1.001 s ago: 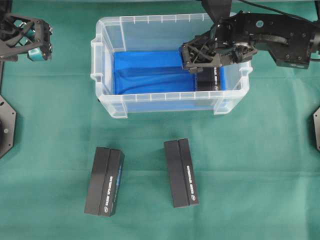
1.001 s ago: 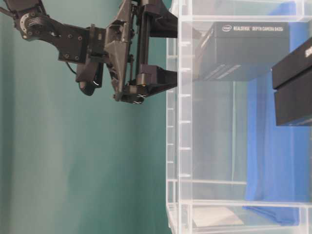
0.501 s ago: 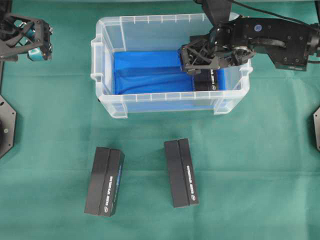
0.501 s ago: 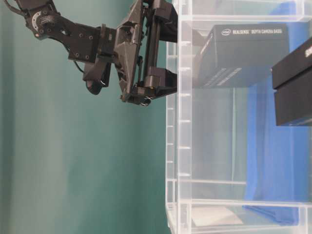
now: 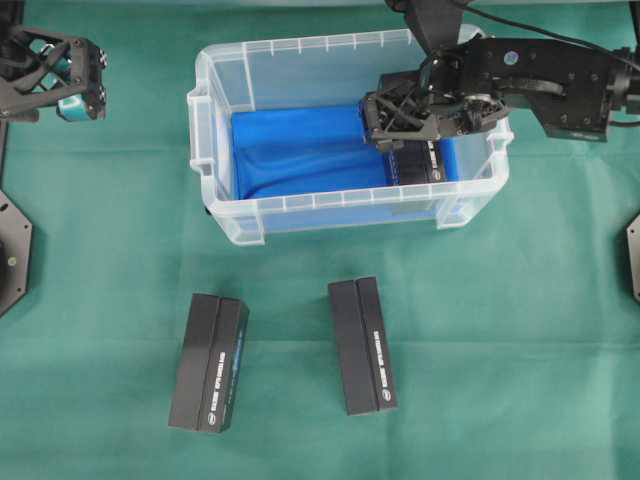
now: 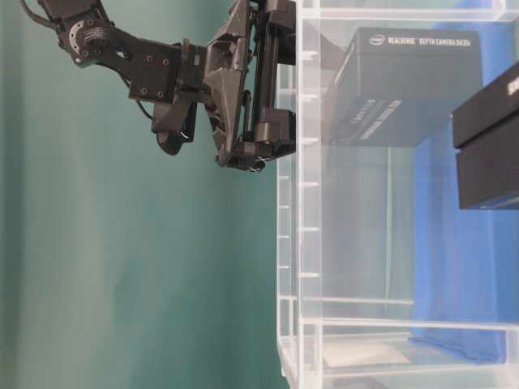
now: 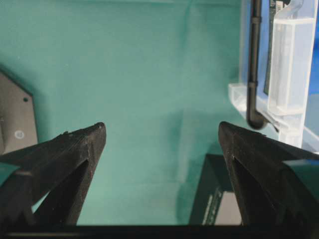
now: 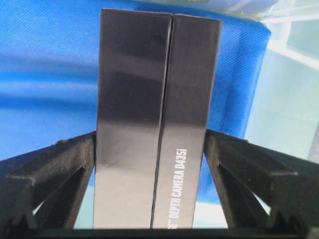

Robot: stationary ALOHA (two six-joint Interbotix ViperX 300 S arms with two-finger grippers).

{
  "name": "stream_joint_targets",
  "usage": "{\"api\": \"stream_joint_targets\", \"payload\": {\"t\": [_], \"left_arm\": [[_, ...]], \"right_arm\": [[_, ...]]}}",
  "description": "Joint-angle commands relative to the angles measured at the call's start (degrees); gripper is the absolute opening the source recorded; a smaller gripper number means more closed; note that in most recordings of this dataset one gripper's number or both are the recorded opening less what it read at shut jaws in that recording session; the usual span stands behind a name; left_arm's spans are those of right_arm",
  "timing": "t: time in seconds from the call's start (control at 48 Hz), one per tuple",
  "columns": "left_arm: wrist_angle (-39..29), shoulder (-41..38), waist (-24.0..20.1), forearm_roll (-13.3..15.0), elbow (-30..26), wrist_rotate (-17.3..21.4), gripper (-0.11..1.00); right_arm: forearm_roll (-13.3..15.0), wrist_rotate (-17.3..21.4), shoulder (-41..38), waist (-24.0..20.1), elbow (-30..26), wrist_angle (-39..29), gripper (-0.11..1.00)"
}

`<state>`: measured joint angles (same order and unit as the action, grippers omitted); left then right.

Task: Take out the box from the case.
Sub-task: 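Lower the right gripper around the right box and close it, then lift the gripped right box up out of the case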

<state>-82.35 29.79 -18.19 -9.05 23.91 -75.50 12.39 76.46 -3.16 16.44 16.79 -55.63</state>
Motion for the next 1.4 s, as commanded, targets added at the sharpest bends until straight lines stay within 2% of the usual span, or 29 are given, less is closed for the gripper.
{"api": "stream_joint_targets", "payload": {"t": [0.0,0.167,0.209,0.313,0.605,1.084,1.376], "left_arm": [[0.1,0.2,-0.1,0.0,-1.0,0.0,0.96],[0.2,0.3,-0.2,0.0,-1.0,0.0,0.96],[0.2,0.2,-0.2,0.0,-1.0,0.0,0.96],[0.2,0.3,-0.1,0.0,-1.0,0.0,0.96],[0.2,0.4,0.1,0.0,-0.9,0.0,0.96],[0.2,0.6,0.1,0.0,-0.8,0.0,0.96],[0.4,0.6,0.1,0.0,-0.7,0.1,0.96]], "right_arm": [[0.2,-0.1,0.7,0.5,-0.4,-0.1,0.94],[0.4,1.1,0.4,0.5,-1.1,-0.4,0.91],[0.4,1.5,0.4,0.5,-1.1,-0.2,0.86],[0.4,2.1,0.4,0.5,-1.4,0.4,0.64],[0.4,2.2,0.4,0.5,-3.0,-0.2,0.64],[1.1,2.1,0.5,0.5,-8.3,-7.4,0.65],[1.4,1.8,3.5,0.5,-11.8,-12.6,0.64]]}}
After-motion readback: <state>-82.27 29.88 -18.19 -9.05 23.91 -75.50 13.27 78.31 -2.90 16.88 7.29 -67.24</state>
